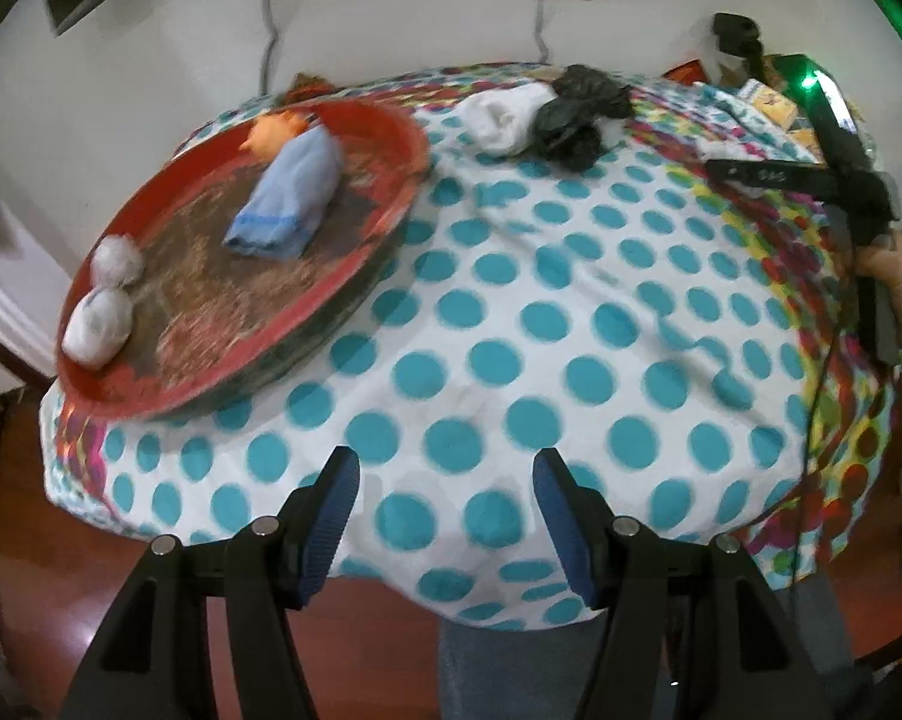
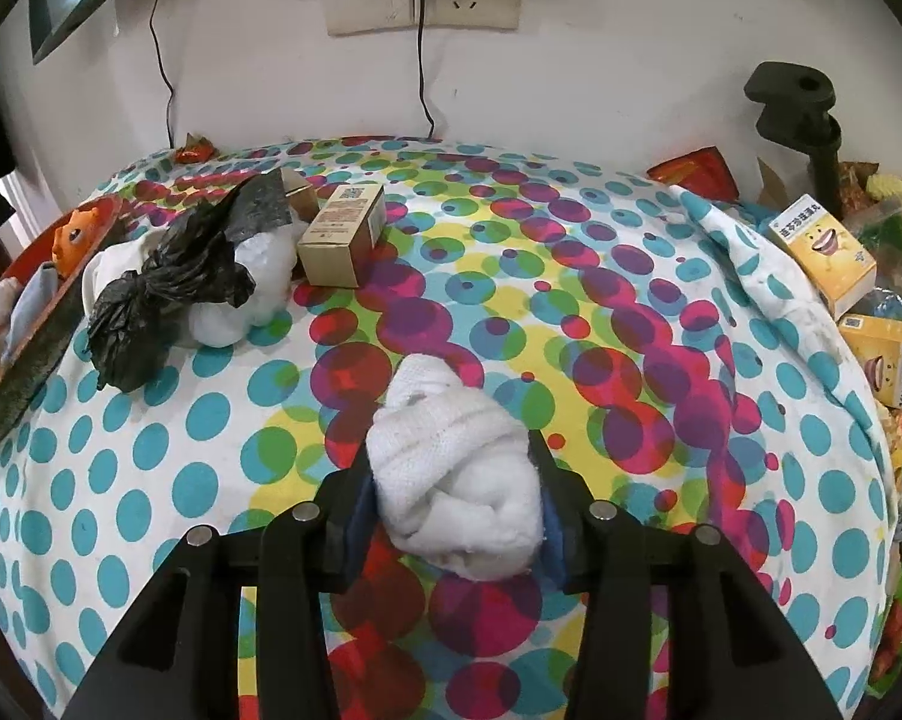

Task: Organize objects
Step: 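Grasp a white sock with the left gripper while the right gripper holds the rolled sock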

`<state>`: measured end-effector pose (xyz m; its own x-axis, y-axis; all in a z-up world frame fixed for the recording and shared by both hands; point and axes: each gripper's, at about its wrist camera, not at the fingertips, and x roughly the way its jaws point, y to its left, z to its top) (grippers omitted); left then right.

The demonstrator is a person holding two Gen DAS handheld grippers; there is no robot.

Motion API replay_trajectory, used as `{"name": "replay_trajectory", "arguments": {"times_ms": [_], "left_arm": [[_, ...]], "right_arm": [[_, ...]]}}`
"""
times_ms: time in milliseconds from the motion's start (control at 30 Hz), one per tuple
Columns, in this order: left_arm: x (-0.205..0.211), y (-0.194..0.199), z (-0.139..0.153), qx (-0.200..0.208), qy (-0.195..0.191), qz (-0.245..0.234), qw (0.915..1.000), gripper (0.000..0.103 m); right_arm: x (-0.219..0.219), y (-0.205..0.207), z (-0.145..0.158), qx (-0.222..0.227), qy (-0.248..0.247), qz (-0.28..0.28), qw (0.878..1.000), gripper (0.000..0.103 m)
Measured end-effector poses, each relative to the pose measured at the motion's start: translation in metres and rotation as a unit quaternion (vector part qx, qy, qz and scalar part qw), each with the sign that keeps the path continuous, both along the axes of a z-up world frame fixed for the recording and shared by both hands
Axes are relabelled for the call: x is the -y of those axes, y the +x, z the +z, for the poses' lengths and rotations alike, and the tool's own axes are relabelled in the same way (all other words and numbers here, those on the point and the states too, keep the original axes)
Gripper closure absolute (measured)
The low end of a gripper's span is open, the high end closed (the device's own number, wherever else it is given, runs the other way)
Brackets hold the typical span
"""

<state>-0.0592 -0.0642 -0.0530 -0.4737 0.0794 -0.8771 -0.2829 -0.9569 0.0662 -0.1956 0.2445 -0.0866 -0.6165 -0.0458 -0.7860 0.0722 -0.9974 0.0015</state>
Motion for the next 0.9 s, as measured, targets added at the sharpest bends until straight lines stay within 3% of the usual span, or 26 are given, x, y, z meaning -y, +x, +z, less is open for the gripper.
{"name": "replay_trajectory", "arguments": {"times_ms": [100,233,500,533,733,800,900], "left_arm": [[-0.017,-0.018,0.011,0.003,0.023,-0.025,0.9994,0.041],[-0.038,-0.049,0.025,-0.012,0.023,-0.047,0.9986,0.041],[-0.048,-0.154,0.056,0.006,0.030,-0.050,0.9983,0.041],[-0.051,-0.167,0.056,0.014,0.028,-0.056,0.9980,0.036],[-0.072,-0.224,0.044,0.060,0.026,-0.098,0.9931,0.035],[-0.077,-0.239,0.041,0.060,0.030,-0.090,0.9937,0.035],[-0.083,-0.261,0.031,0.093,0.056,-0.083,0.9906,0.035]], "right_arm": [[0.001,0.000,-0.001,0.000,0.001,0.000,1.000,0.058],[0.002,0.000,-0.001,0.000,0.000,0.000,1.000,0.058],[0.004,0.000,-0.002,0.002,-0.001,0.009,1.000,0.050],[0.004,0.000,-0.002,0.002,-0.002,0.011,1.000,0.049],[0.006,0.000,-0.003,0.003,-0.004,0.014,1.000,0.046],[0.006,-0.001,-0.003,0.003,-0.005,0.016,1.000,0.044],[0.008,-0.001,-0.003,0.004,-0.004,0.020,1.000,0.040]]}}
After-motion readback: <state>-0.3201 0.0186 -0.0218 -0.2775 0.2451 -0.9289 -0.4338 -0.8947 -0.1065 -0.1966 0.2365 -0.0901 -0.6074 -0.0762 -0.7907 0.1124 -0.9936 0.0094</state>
